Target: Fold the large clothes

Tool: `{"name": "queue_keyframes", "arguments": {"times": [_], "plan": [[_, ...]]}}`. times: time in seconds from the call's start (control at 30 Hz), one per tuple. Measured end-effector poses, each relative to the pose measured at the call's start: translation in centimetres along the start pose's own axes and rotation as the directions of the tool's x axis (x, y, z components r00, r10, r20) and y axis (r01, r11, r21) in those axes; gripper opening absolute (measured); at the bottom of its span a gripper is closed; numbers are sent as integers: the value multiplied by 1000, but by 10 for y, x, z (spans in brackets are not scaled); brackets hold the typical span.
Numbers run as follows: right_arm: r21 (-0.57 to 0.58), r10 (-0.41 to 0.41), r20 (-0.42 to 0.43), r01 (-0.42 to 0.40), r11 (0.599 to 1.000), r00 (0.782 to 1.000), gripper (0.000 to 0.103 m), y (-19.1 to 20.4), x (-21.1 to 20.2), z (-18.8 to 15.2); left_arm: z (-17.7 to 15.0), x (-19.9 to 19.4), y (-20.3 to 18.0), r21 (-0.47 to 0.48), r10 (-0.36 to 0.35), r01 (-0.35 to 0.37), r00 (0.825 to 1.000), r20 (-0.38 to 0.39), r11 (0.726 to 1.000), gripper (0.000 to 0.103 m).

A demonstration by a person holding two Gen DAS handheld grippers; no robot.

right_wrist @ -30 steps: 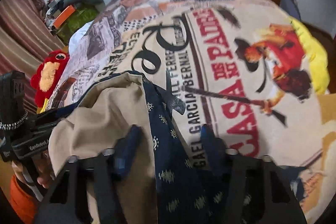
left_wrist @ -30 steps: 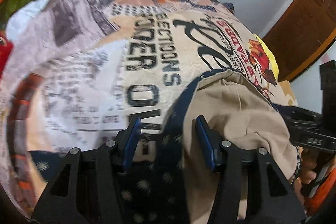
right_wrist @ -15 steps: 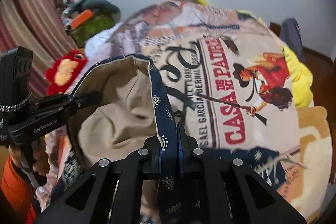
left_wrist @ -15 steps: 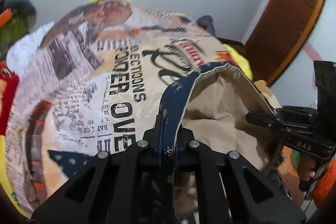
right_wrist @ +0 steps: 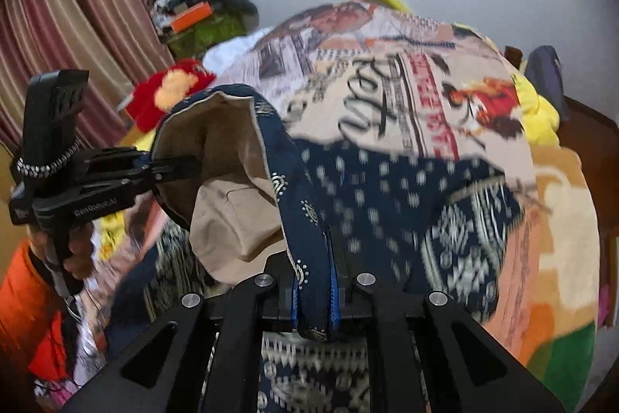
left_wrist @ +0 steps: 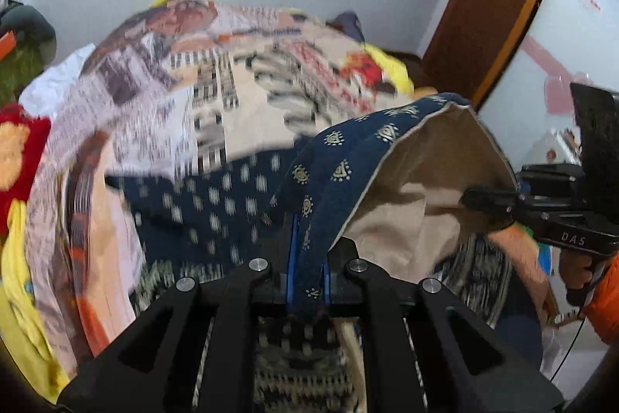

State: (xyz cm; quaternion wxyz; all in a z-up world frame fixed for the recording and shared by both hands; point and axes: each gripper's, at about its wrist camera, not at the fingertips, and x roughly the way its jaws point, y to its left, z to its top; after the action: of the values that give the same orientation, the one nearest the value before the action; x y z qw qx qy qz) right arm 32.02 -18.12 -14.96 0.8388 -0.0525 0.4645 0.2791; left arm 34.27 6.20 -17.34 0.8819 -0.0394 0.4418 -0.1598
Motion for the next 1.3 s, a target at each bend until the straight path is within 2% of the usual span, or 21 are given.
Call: {"name": "queue_keyframes", "arguments": {"times": [0.23, 0.37, 0.57, 0.73, 0.83, 0.9, 0.93, 1.03, 1.13, 1.3], "plan": [[-53, -49, -122, 42, 998, 991, 9, 16, 6, -51, -46, -1, -15, 54, 43, -40, 998, -52, 998, 9], [-73, -95, -136, 85, 994, 986, 9, 18, 1, -72, -63, -2, -19, 61, 43, -39, 996, -74, 997, 9], [-55, -96, -101, 91, 994, 990, 9, 15, -14, -88, -90, 0, -14, 37, 56, -52, 992, -110, 998, 10], [-56, -69, -109, 64, 996, 992, 9, 15, -20, -95, -111, 2, -8, 18, 54, -52, 987, -150, 998, 13], [-75, -58, -100, 51, 996, 993, 9, 15, -31, -99, -114, -6, -11, 32, 49, -45, 987, -153, 998, 15], [-78, -60, -92, 53, 996, 994, 10, 12, -39, -100, -114, -11, -14, 53, 76, -69, 985, -152, 996, 25], [-70, -54, -92, 48, 996, 994, 10, 9, -44, -102, -114, -13, -14, 63, 97, -89, 983, -153, 994, 33], [-26, -43, -100, 41, 999, 994, 10, -5, -56, -105, -119, -19, -5, 62, 126, -117, 979, -161, 991, 33], [11, -80, -88, 81, 997, 993, 9, -22, -68, -106, -122, -29, 11, 31, 155, -152, 974, -167, 988, 33], [57, -112, -69, 116, 992, 991, 10, -37, -76, -95, -110, -50, 25, 2, 211, -212, 970, -120, 977, 33]]}}
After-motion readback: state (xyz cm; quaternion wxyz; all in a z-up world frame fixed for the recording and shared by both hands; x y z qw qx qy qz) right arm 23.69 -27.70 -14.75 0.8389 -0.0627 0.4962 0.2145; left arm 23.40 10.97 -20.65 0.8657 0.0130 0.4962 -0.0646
